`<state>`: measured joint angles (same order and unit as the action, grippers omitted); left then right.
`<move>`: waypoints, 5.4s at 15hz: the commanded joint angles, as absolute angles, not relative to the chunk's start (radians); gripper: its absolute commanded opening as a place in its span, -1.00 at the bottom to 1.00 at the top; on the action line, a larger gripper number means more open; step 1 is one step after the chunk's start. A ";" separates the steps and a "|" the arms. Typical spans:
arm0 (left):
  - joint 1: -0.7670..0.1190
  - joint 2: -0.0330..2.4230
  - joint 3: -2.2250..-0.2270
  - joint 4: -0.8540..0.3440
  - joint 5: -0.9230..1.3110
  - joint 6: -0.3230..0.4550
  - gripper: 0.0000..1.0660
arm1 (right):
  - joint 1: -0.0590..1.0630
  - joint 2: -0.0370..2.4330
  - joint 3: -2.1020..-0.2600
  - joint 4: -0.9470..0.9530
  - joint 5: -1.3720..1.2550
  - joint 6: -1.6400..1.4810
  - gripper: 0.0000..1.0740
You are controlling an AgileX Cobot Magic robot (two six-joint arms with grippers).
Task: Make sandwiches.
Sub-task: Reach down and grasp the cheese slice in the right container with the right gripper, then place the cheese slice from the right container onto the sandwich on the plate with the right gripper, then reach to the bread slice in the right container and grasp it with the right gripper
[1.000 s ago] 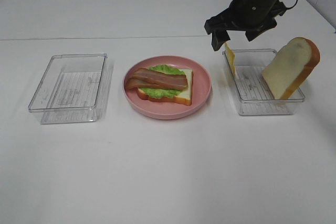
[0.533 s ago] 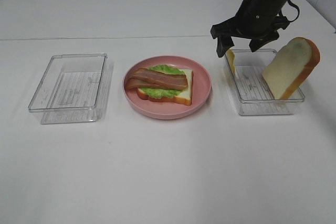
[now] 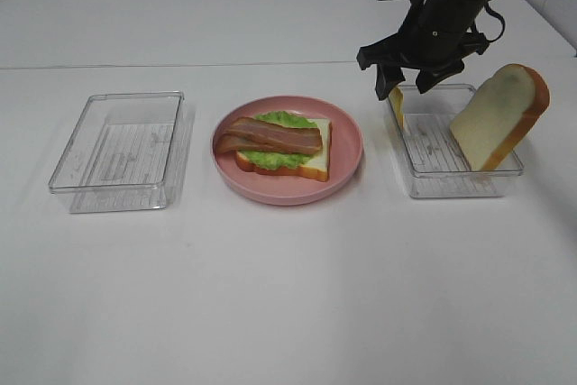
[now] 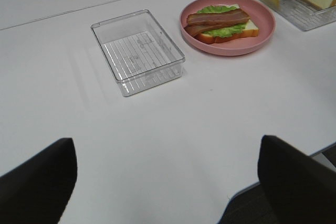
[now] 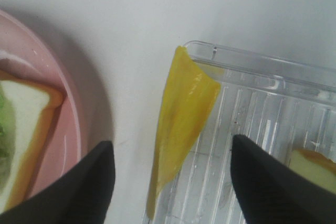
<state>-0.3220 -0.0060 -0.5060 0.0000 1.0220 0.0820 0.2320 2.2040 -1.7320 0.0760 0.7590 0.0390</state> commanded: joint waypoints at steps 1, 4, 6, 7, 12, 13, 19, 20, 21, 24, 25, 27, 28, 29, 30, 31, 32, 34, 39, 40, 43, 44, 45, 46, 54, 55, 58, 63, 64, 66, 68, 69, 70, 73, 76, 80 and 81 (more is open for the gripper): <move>-0.321 -0.027 -0.502 0.000 1.026 0.084 0.63 | 0.228 2.207 -1.738 0.071 0.765 0.028 -0.09; -0.321 -0.027 -0.502 0.000 1.026 0.084 0.63 | 0.228 2.207 -1.738 0.071 0.763 0.025 -0.09; -0.321 -0.027 -0.502 0.000 1.026 0.084 0.63 | 0.228 2.208 -1.738 0.071 0.763 0.025 -0.09; -0.321 -0.027 -0.502 0.000 1.026 0.084 0.63 | 0.228 2.208 -1.738 0.067 0.760 0.025 -0.09; -0.321 -0.027 -0.502 0.000 1.026 0.084 0.63 | 0.228 2.222 -1.738 0.069 0.764 0.017 -0.09; -0.321 -0.027 -0.502 0.000 1.026 0.084 0.63 | 0.228 2.232 -1.738 0.069 0.765 0.017 -0.09; -0.321 -0.027 -0.502 0.000 1.026 0.084 0.63 | 0.228 2.246 -1.738 0.069 0.761 0.028 -0.96; -0.321 -0.027 -0.502 0.000 1.026 0.084 0.63 | 0.228 2.246 -1.738 0.069 0.762 0.028 -1.00; -0.321 -0.027 -0.502 0.000 1.026 0.084 0.63 | 0.228 2.246 -1.738 0.068 0.766 0.028 -1.00; -0.321 -0.027 -0.502 0.000 1.026 0.084 0.63 | 0.228 2.241 -1.738 0.068 0.771 0.028 -1.00; -0.321 -0.027 -0.502 0.000 1.026 0.084 0.63 | 0.228 2.230 -1.738 0.067 0.771 0.028 -1.00; -0.321 -0.027 -0.502 0.000 1.026 0.084 0.63 | 0.228 2.196 -1.738 0.067 0.770 0.028 -1.00; -0.321 -0.027 -0.502 0.000 1.026 0.084 0.63 | 0.228 2.169 -1.738 0.068 0.773 0.028 -1.00; -0.321 -0.027 -0.502 0.000 1.026 0.084 0.63 | 0.228 2.139 -1.738 0.071 0.781 0.023 -1.00; -0.321 -0.027 -0.502 0.000 1.026 0.084 0.63 | 0.228 2.127 -1.738 0.075 0.786 0.019 -1.00; -0.321 -0.027 -0.502 0.000 1.026 0.084 0.63 | 0.230 2.104 -1.738 0.082 0.797 0.000 -1.00; -0.321 -0.027 -0.502 0.000 1.026 0.084 0.63 | 0.232 2.075 -1.738 0.097 0.801 -0.010 -1.00; -0.321 -0.027 -0.502 0.000 1.026 0.084 0.63 | 0.232 2.005 -1.738 0.266 0.819 -0.092 -1.00; -0.321 -0.027 -0.502 0.000 1.026 0.084 0.63 | 0.238 2.034 -1.737 0.763 0.939 -0.379 -1.00; -0.321 -0.027 -0.502 0.000 1.026 0.084 0.63 | 0.244 2.051 -1.737 0.817 0.946 -0.410 -1.00; -0.321 -0.027 -0.502 0.000 1.026 0.084 0.63 | 0.307 2.146 -1.737 0.906 0.939 -0.420 -1.00; -0.321 -0.027 -0.502 0.000 1.026 0.084 0.63 | 0.315 2.159 -1.737 0.918 0.932 -0.420 -1.00; -0.321 -0.027 -0.502 0.000 1.026 0.084 0.63 | 0.315 2.201 -1.737 0.970 0.915 -0.420 -1.00; -0.321 -0.027 -0.502 0.000 1.026 0.084 0.63 | 0.312 2.214 -1.737 0.987 0.907 -0.420 -1.00; -0.321 -0.027 -0.502 0.000 1.026 0.084 0.63 | 0.312 2.320 -1.737 1.091 0.847 -0.396 -1.00; -0.321 -0.027 -0.502 0.000 1.026 0.084 0.63 | 0.311 2.321 -1.737 1.074 0.834 -0.395 -1.00; -0.321 -0.027 -0.502 0.000 1.026 0.084 0.63 | 0.311 2.321 -1.737 0.899 0.789 -0.310 -1.00; -0.321 -0.027 -0.502 0.000 1.026 0.084 0.63 | 0.311 2.321 -1.737 0.719 0.782 -0.199 -0.96; -0.321 -0.027 -0.502 0.000 1.026 0.084 0.63 | 0.311 2.321 -1.737 0.717 0.782 -0.201 -0.83; -0.321 -0.027 -0.502 0.000 1.026 0.084 0.63 | 0.311 2.320 -1.738 0.718 0.782 -0.207 -0.28; -0.321 -0.027 -0.502 0.000 1.026 0.084 0.63 | 0.311 2.317 -1.744 0.713 0.787 -0.235 0.30; -0.321 -0.027 -0.502 0.000 1.026 0.084 0.63 | 0.311 2.312 -1.752 0.703 0.793 -0.247 0.48; -0.321 -0.027 -0.502 0.000 1.026 0.084 0.63 | 0.311 2.292 -1.773 0.658 0.811 -0.247 0.52; -0.321 -0.027 -0.502 0.000 1.026 0.084 0.63 | 0.311 2.222 -1.786 0.552 0.827 -0.229 0.52; -0.321 -0.027 -0.502 0.000 1.026 0.084 0.63 | 0.310 2.115 -1.786 0.312 0.835 -0.110 0.52; -0.321 -0.027 -0.502 0.000 1.026 0.084 0.63 | 0.214 2.023 -1.786 0.155 0.930 -0.051 0.52; -0.321 -0.027 -0.502 0.000 1.026 0.084 0.63 | 0.196 2.019 -1.786 0.156 0.950 -0.051 0.52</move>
<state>-0.3220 -0.0060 -0.5060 0.0000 1.0220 0.0820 0.2070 2.0280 -1.7810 0.1710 0.9270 -0.0610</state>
